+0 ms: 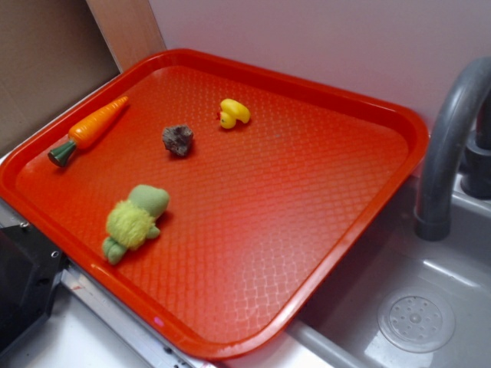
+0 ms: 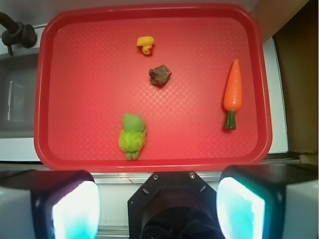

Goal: Grab the green animal.

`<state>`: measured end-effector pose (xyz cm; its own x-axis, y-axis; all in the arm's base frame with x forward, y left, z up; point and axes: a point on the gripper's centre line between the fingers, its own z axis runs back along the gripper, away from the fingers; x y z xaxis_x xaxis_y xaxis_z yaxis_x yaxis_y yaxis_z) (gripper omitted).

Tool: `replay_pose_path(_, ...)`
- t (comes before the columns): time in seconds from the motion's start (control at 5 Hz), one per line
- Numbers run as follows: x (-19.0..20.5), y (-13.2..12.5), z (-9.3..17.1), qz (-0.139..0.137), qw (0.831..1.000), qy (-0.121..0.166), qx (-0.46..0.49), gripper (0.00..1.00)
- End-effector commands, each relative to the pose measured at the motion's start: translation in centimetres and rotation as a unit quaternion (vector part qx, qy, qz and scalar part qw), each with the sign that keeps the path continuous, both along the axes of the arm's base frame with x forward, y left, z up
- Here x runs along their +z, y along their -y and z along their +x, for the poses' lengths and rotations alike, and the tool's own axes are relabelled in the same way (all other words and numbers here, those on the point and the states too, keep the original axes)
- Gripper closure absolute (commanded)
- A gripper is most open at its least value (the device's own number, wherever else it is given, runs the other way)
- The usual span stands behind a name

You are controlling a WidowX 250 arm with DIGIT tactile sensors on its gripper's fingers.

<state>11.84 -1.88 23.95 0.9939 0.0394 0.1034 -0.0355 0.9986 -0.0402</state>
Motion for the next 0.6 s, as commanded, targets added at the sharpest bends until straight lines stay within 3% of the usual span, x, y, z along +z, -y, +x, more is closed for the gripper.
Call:
replay_pose_path(0.0,-2.8,3.6,2.9,0.005,0.999,0.037,0.012,0.00)
replay_pose_path(0.2,-5.9,4.8,3.2,0.014,0.999,0.034,0.009,0.00)
replay_pose_path(0.4,-10.4,5.4,2.9,0.019,1.000,-0.002,-0.010,0.00)
